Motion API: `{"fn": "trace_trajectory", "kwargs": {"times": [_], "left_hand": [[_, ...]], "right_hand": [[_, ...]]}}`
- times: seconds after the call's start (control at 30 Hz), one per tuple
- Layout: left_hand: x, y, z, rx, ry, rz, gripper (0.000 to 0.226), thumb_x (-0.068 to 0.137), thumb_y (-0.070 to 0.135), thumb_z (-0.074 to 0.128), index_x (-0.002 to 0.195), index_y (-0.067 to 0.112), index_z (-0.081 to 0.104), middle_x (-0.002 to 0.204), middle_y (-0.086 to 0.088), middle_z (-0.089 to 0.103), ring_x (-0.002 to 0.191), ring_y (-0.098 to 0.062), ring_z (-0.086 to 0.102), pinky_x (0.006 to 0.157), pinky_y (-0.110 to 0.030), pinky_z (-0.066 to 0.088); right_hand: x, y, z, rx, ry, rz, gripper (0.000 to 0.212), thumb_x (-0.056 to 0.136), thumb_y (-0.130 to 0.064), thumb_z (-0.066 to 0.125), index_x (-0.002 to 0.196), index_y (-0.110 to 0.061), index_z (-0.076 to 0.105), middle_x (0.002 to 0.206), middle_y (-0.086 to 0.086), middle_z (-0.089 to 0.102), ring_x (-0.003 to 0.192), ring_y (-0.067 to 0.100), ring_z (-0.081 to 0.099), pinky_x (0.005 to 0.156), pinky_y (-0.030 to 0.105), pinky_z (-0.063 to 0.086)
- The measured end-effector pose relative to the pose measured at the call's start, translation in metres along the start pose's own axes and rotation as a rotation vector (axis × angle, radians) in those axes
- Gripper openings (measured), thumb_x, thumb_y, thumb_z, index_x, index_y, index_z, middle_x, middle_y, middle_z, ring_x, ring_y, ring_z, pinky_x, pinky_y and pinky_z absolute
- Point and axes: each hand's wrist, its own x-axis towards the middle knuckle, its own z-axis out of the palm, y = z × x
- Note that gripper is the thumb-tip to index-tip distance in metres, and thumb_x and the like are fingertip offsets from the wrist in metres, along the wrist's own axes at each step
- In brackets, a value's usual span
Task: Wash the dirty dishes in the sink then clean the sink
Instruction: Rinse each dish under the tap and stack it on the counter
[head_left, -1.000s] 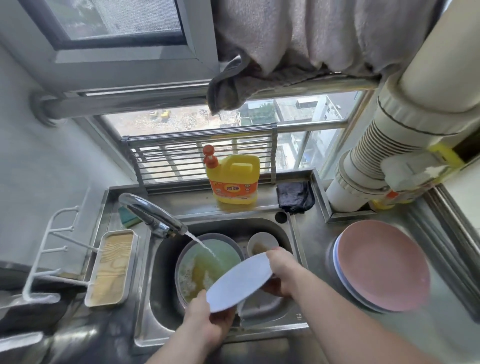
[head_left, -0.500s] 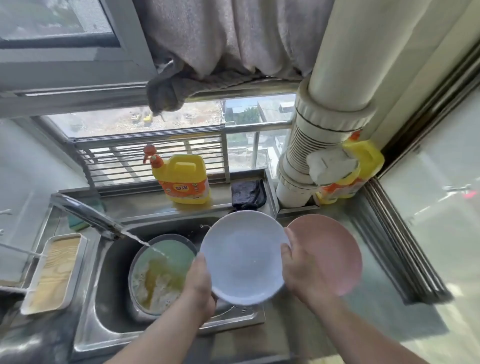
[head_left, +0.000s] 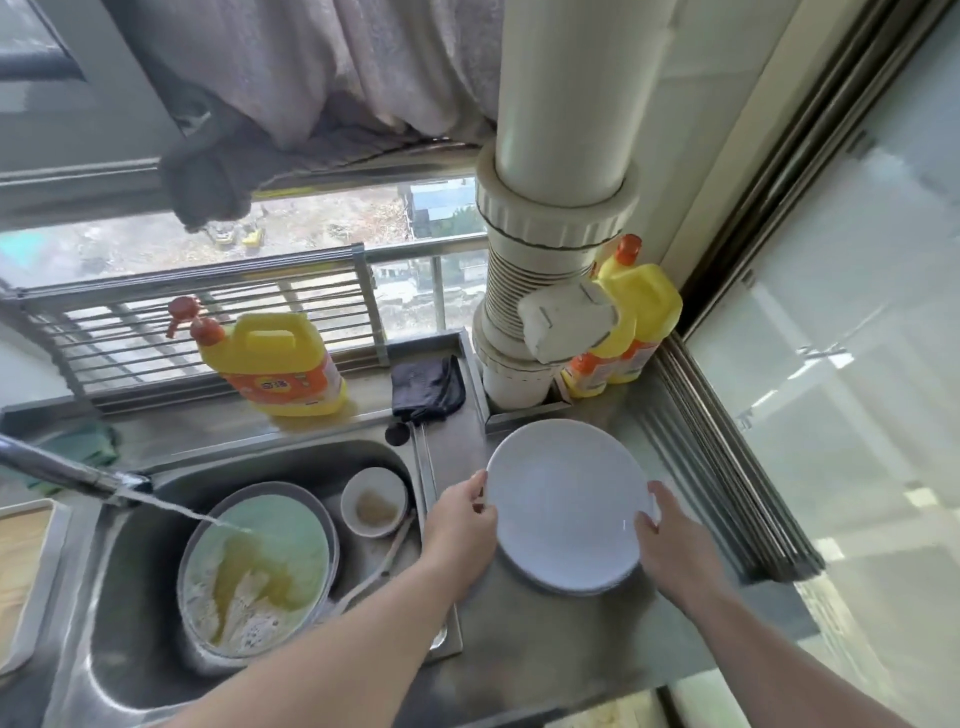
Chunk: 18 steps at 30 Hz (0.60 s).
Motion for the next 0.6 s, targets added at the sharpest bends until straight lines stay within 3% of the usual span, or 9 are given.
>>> {"fn": "trace_trajectory", "kwargs": {"times": [0.07, 0.13, 0.3, 0.4, 0.47, 0.6], "left_hand": [[0.0, -0.015, -0.011, -0.054, 0.016, -0.013, 0.04, 0.095, 0.024, 0.057, 0.119, 0.053, 0.069, 0.099, 0.021, 0.078, 0.082, -0.004, 0.07, 0.075, -0.022, 0.054], [-0.001, -0.039, -0.027, -0.111, 0.08, -0.032, 0.031, 0.096, 0.023, 0.064, 0.116, 0.046, 0.072, 0.105, 0.024, 0.076, 0.092, 0.007, 0.07, 0.083, -0.016, 0.054], [-0.01, -0.123, -0.099, 0.0, 0.25, -0.205, 0.034, 0.093, 0.009, 0.064, 0.091, 0.041, 0.073, 0.094, 0.016, 0.077, 0.094, -0.008, 0.071, 0.08, -0.028, 0.055], [-0.019, -0.174, -0.152, 0.043, 0.362, -0.378, 0.032, 0.092, 0.004, 0.06, 0.1, 0.031, 0.076, 0.111, 0.002, 0.075, 0.105, -0.022, 0.068, 0.097, -0.039, 0.054], [-0.019, -0.209, -0.184, 0.041, 0.414, -0.483, 0.032, 0.092, 0.007, 0.062, 0.114, 0.024, 0.077, 0.122, -0.006, 0.073, 0.105, -0.026, 0.067, 0.095, -0.039, 0.055], [-0.013, -0.267, -0.226, -0.053, 0.439, -0.729, 0.063, 0.089, 0.012, 0.065, 0.151, 0.017, 0.052, 0.135, -0.016, 0.063, 0.108, -0.033, 0.059, 0.096, -0.039, 0.052]], "right_hand": [[-0.004, -0.004, 0.001, 0.033, 0.039, 0.031, 0.049, 0.101, -0.027, 0.05, 0.148, -0.033, 0.037, 0.125, 0.016, 0.065, 0.106, 0.039, 0.062, 0.089, 0.047, 0.053], [-0.012, -0.018, 0.006, 0.098, 0.104, -0.007, 0.05, 0.101, -0.026, 0.052, 0.148, -0.032, 0.039, 0.123, 0.01, 0.062, 0.108, 0.035, 0.061, 0.087, 0.046, 0.05], [-0.044, -0.107, 0.06, 0.112, 0.082, -0.467, 0.044, 0.1, -0.014, 0.058, 0.142, -0.024, 0.051, 0.097, -0.014, 0.047, 0.085, 0.008, 0.047, 0.075, 0.033, 0.042], [-0.061, -0.163, 0.118, 0.108, -0.099, -0.635, 0.04, 0.1, -0.016, 0.058, 0.14, -0.024, 0.059, 0.102, -0.014, 0.057, 0.087, 0.004, 0.05, 0.08, 0.026, 0.044], [-0.066, -0.191, 0.163, 0.066, -0.272, -0.652, 0.038, 0.103, -0.022, 0.053, 0.14, -0.026, 0.059, 0.118, -0.008, 0.065, 0.105, 0.01, 0.059, 0.094, 0.029, 0.049], [-0.064, -0.231, 0.252, -0.15, -0.565, -0.594, 0.046, 0.106, -0.02, 0.041, 0.152, -0.023, 0.049, 0.139, 0.0, 0.056, 0.131, 0.021, 0.053, 0.11, 0.034, 0.043]]}}
